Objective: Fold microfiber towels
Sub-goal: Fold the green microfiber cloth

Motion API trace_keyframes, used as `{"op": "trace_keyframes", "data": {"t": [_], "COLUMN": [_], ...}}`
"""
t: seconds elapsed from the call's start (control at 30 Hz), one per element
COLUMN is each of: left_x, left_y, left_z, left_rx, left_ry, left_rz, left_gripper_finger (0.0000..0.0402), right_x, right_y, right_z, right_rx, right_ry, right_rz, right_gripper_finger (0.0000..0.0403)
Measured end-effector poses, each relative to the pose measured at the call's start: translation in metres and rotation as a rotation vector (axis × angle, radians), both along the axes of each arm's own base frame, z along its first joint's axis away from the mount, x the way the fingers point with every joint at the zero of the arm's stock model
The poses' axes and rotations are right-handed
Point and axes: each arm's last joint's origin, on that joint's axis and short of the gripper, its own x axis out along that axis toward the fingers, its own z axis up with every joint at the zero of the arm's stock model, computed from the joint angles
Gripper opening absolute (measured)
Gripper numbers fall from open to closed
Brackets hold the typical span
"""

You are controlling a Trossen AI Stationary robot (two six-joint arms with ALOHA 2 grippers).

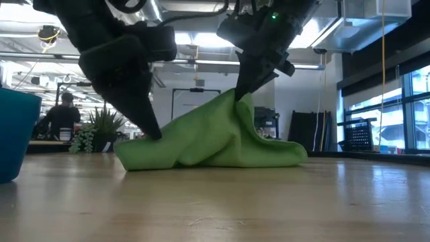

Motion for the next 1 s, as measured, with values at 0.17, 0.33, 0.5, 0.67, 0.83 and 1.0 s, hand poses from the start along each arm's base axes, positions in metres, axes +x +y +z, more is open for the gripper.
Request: {"op": "trace_keyframes", "data": {"t": [0.17,0.33,0.5,0.67,0.83,1.0], "left_x": [-0.005,-0.007,-0.007,-0.007,-0.008,-0.011], "left_y": [0.001,0.002,0.000,0.001,0.001,0.004], "left_z": [-0.007,-0.010,-0.010,-0.010,-0.003,0.020], "left_rx": [-0.029,-0.036,-0.062,-0.014,0.025,0.100], "left_ry": [0.026,0.037,0.069,0.078,0.066,0.040], "left_rz": [0.016,0.015,-0.070,-0.124,-0.173,-0.208], "left_gripper_finger": [0.0085,0.0085,0.0058,0.0006,0.0001,0.0000], "right_x": [0.000,0.000,0.000,0.000,-0.002,-0.006], "right_y": [0.000,0.000,0.000,0.000,0.002,0.008], "right_z": [0.000,0.000,0.000,0.000,-0.002,-0.005], "right_rx": [-0.003,-0.004,-0.005,-0.004,0.058,0.174], "right_ry": [0.003,0.004,0.004,0.005,0.043,0.103], "right_rz": [0.005,0.006,0.006,0.006,0.062,0.129], "right_gripper_finger": [0.0008,0.0008,0.0008,0.0008,0.0008,0.0008]}}
